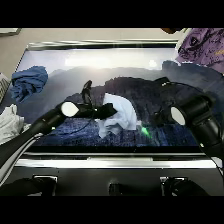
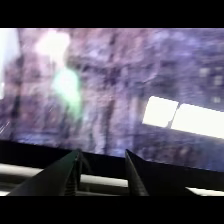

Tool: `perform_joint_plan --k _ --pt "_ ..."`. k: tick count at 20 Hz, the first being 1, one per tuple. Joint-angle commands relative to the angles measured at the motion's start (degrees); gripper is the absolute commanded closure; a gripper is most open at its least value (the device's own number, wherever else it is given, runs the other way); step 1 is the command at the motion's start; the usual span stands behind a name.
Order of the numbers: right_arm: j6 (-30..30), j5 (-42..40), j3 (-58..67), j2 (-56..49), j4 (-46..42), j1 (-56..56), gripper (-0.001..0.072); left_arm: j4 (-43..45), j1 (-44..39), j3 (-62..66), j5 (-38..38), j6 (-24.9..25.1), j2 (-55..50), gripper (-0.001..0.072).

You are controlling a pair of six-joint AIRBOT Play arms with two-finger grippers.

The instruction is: Fold the clothes and pants, and hang the long-sleeved shirts on hangers.

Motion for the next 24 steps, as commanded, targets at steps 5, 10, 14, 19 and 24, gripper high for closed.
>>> perform_joint_plan --k 5,10,14,19,24 --pt "6.05 -12.46 -2.64 1.2 12.61 -21.46 0.0193 -2.89 11.45 0.46 -7.87 3.56 0.22 0.0166" --pt "-17.14 -16.31 -13.68 -8.7 57.55 -45.62 0.0194 -2.38 25.88 0.44 -19.28 9.03 3.43 0.0167" --pt "-29.66 -14.95 -19.06 -20.44 68.61 -42.51 0.0193 -2.27 29.92 0.15 -20.28 9.05 3.39 0.0168" --pt "-32.0 -20.41 -19.08 -27.67 71.32 -34.75 0.0196 -2.27 30.03 0.15 -20.26 9.05 3.32 0.0167" --pt "-31.85 -23.3 -19.08 -30.25 71.43 -30.53 0.0283 -0.09 30.03 0.13 -20.26 8.98 2.91 0.0168"
